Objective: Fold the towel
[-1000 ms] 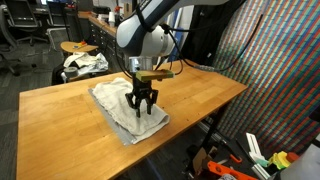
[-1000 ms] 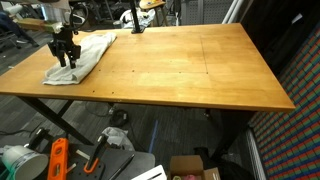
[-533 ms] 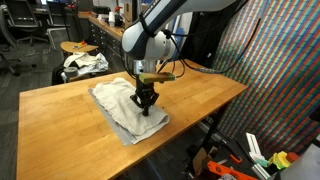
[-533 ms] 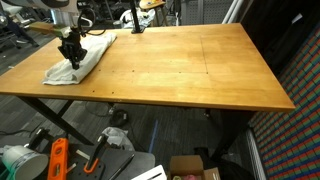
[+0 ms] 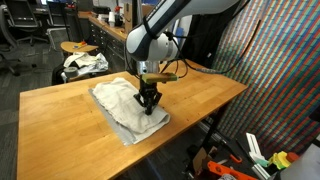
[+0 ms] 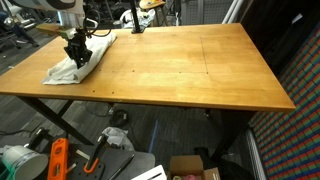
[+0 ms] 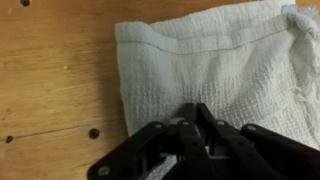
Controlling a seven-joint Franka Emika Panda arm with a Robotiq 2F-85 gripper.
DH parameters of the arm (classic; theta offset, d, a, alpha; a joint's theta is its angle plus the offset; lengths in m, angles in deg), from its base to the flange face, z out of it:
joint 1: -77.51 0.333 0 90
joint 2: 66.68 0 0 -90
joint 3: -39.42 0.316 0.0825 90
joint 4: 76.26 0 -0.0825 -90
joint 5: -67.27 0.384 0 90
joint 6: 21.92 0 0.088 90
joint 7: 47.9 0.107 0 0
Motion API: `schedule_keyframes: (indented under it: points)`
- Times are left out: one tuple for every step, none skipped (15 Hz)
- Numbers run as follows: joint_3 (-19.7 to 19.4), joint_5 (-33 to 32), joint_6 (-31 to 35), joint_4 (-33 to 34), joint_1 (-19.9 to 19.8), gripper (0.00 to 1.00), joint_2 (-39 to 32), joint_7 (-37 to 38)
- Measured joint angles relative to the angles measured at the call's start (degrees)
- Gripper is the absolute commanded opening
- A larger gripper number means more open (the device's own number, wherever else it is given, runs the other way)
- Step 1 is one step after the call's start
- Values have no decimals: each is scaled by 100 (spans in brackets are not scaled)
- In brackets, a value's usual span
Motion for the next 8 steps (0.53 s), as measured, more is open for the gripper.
schedule_keyframes:
  points:
    - [-15,0,0,1,0,12,0,25]
    - [-28,0,-1,1,-1,12,0,43]
    - [-40,0,-4,2,-1,11,0,58]
    - [-48,-1,-9,2,-1,12,0,60]
    - [-53,-7,-20,0,-3,12,2,60]
    - [-55,-25,-41,-9,-6,12,9,56]
    - [-58,-62,-81,-37,-8,12,30,30]
    - [-59,-99,-124,-91,-10,12,64,-7]
